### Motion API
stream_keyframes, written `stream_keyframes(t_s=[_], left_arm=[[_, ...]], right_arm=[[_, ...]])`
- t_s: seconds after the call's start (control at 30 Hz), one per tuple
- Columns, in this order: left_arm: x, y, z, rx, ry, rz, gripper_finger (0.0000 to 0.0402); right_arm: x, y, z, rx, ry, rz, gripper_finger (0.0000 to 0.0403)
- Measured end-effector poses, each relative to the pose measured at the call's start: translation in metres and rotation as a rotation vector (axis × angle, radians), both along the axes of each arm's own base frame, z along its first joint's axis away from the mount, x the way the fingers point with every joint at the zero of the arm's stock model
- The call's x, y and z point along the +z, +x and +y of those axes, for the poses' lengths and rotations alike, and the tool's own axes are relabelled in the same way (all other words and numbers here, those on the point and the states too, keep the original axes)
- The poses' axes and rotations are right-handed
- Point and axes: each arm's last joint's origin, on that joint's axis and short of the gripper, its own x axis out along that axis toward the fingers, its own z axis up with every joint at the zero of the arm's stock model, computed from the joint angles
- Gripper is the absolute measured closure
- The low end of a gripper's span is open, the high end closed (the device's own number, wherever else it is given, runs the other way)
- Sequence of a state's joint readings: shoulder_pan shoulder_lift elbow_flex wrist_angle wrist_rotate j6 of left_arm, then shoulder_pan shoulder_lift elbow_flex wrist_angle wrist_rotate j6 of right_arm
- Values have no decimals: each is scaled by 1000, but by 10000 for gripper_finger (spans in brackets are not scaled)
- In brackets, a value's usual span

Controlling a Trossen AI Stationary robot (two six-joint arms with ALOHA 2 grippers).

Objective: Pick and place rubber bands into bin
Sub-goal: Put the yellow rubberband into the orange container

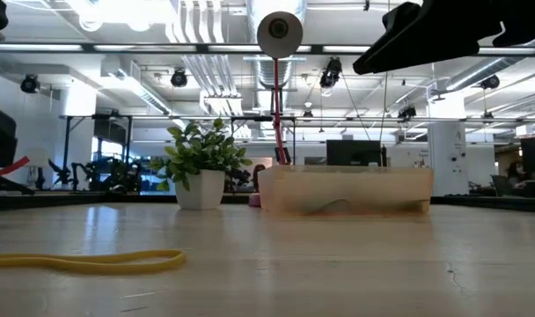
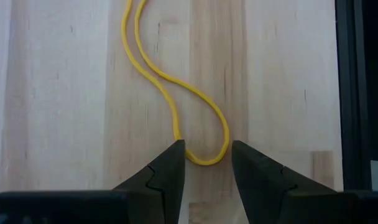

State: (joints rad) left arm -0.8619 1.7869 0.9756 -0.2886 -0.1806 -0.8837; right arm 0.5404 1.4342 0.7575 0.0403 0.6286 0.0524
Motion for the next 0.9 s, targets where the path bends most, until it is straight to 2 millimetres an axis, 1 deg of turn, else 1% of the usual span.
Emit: stream_keyframes(t_s=[0.17, 0.43, 0.67, 0.9], left_arm=[[-4, 1, -2, 28, 14, -5, 283], [-10, 8, -3, 16, 115, -106, 283], [-15, 18, 3, 74, 163, -158, 283], [-30, 31, 10, 105, 195, -169, 283]], right_arm=[[0, 0, 0, -6, 12, -2, 197], [0, 0, 0, -12, 21, -4, 197], [0, 0, 0, -13, 23, -4, 197], [0, 0, 0, -12, 24, -5, 197]])
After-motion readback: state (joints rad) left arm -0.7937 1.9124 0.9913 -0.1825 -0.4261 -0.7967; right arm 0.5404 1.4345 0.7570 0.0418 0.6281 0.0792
